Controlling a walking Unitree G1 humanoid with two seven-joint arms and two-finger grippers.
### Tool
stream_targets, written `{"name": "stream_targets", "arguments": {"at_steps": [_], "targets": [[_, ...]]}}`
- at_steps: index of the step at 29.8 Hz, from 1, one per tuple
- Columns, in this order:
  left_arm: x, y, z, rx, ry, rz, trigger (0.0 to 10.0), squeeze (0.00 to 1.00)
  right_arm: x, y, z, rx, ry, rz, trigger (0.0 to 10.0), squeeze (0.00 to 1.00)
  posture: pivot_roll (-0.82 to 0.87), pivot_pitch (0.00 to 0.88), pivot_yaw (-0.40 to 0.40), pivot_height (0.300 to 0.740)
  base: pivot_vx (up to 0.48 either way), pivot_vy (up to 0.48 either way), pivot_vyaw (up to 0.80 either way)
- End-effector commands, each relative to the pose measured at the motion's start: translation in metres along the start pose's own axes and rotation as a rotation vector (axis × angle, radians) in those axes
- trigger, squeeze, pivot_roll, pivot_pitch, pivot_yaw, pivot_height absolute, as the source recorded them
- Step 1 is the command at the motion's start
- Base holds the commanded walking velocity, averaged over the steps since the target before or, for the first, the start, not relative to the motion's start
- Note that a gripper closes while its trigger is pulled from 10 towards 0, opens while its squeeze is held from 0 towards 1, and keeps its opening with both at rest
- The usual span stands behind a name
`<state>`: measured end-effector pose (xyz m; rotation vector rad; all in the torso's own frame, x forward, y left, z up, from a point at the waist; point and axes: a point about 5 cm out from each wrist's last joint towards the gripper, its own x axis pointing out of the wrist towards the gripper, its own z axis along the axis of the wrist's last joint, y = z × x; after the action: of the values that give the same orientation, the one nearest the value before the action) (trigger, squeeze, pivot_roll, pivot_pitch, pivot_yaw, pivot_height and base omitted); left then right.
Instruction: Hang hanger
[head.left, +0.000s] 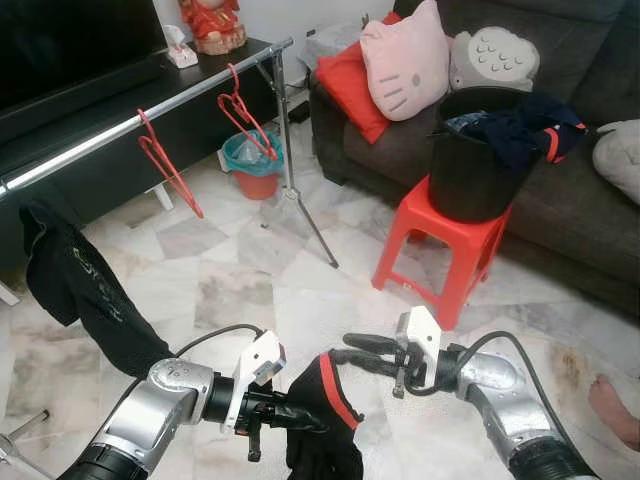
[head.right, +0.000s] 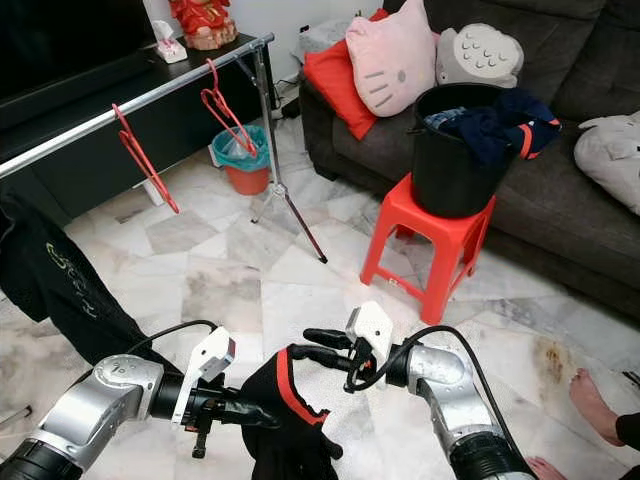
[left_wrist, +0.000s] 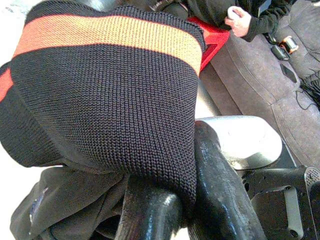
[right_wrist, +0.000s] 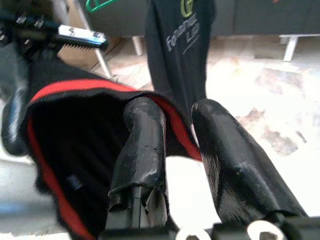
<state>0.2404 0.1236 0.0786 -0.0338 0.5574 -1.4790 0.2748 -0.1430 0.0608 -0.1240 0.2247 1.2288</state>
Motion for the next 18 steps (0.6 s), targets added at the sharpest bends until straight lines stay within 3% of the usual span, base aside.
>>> {"name": "stream_targets", "arguments": {"at_steps": [1,2,3,4,6,9,10,13,15,18], "targets": [[-0.001,-0.001,-0.002,0.001,0.014,-0.011,10.0,0.0,0.001,0.003,0.0,-0.015,0.013,0.028,10.0,1.0,0.03,0.052,0.056,0.74,0.0,0.0,0.0],[-0.001,-0.001,-0.002,0.001,0.014,-0.011,10.0,0.0,0.0,0.005,-0.001,-0.037,0.04,0.054,10.0,0.13,0.03,0.052,0.055,0.74,0.0,0.0,0.0],[-0.001,-0.001,-0.002,0.001,0.014,-0.011,10.0,0.0,0.0,0.005,-0.001,-0.037,0.04,0.054,10.0,0.13,0.03,0.052,0.055,0.74,0.0,0.0,0.0],[-0.001,-0.001,-0.002,0.0,0.014,-0.012,10.0,0.0,-0.001,0.004,-0.001,-0.053,0.044,0.049,10.0,0.0,0.03,0.052,0.055,0.74,0.0,0.0,0.0],[-0.002,-0.001,-0.002,0.001,0.015,-0.012,10.0,0.0,-0.001,0.004,0.0,-0.07,0.05,0.052,10.0,0.0,0.03,0.05,0.055,0.74,0.0,0.0,0.0],[-0.005,-0.001,-0.002,0.002,0.021,-0.007,10.0,0.0,-0.006,-0.002,0.001,-0.182,0.114,0.018,10.0,0.0,0.03,0.049,0.051,0.74,0.0,0.0,0.0],[-0.007,0.0,-0.003,0.0,0.026,-0.003,10.0,0.0,-0.011,-0.004,0.003,-0.297,0.156,0.0,10.0,0.0,0.03,0.048,0.049,0.74,0.0,0.0,0.0],[-0.01,-0.001,-0.007,-0.003,0.042,-0.002,10.0,0.0,-0.019,-0.01,0.012,-0.386,0.128,-0.065,10.0,0.0,0.02,0.045,0.047,0.74,0.0,0.0,0.0],[-0.012,-0.001,-0.009,-0.005,0.052,-0.005,10.0,0.0,-0.026,-0.009,0.015,-0.5,0.162,-0.05,10.0,0.0,0.01,0.039,0.048,0.74,0.0,0.0,0.0],[-0.013,-0.001,-0.01,-0.004,0.061,-0.006,10.0,0.0,-0.029,-0.005,0.015,-0.54,0.158,-0.039,10.0,0.0,0.01,0.034,0.048,0.74,0.0,0.0,0.0]]}}
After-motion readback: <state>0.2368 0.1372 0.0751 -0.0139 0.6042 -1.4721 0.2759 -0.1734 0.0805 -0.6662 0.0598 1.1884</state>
